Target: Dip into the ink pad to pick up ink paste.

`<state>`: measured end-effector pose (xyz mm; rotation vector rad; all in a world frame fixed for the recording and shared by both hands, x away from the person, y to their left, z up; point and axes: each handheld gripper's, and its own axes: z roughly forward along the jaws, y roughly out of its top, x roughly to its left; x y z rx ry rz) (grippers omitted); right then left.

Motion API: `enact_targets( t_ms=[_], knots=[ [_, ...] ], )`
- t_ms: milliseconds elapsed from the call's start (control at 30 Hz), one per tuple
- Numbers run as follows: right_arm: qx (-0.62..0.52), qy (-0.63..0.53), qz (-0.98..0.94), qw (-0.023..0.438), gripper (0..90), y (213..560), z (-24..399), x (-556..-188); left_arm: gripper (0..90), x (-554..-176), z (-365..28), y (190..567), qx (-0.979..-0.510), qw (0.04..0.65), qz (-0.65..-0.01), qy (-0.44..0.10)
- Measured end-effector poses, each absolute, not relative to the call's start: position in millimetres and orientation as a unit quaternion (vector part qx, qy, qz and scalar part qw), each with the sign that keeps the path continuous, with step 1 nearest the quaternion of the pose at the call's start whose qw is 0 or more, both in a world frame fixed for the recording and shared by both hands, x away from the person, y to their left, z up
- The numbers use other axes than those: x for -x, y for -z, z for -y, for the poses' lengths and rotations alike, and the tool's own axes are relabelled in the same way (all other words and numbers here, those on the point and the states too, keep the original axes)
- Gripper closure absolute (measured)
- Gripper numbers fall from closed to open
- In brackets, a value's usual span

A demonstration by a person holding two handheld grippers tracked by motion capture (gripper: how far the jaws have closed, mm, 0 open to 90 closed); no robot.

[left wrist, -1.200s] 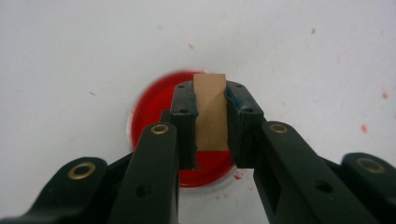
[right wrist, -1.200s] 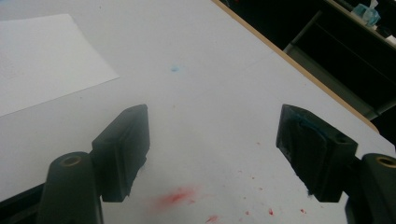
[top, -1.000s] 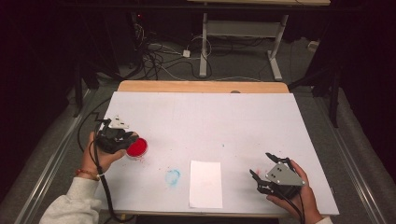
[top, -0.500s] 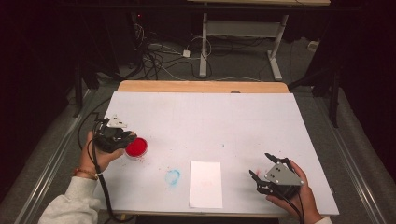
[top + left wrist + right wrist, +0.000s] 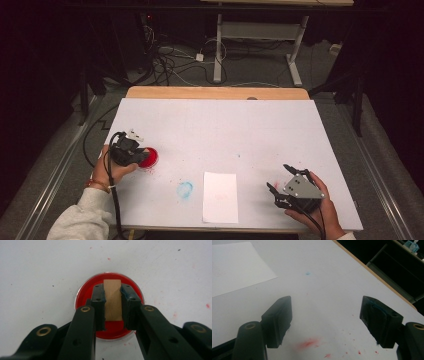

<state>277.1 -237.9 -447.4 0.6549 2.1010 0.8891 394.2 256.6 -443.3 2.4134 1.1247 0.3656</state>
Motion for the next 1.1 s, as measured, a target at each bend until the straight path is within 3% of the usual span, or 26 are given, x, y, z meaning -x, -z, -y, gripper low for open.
enact_targets(
  t_ms=[500,1100],
  knots=[
    [-0.251,-0.344,-0.824,0.374,26.0,447,237,-276,73.5,-396,-266,454,-0.859,0.259,-0.427,-0.109],
    [-0.250,-0.342,-0.825,0.373,25.9,446,238,-276,73.6,-393,-263,455,-0.858,0.254,-0.431,-0.118]
  ],
)
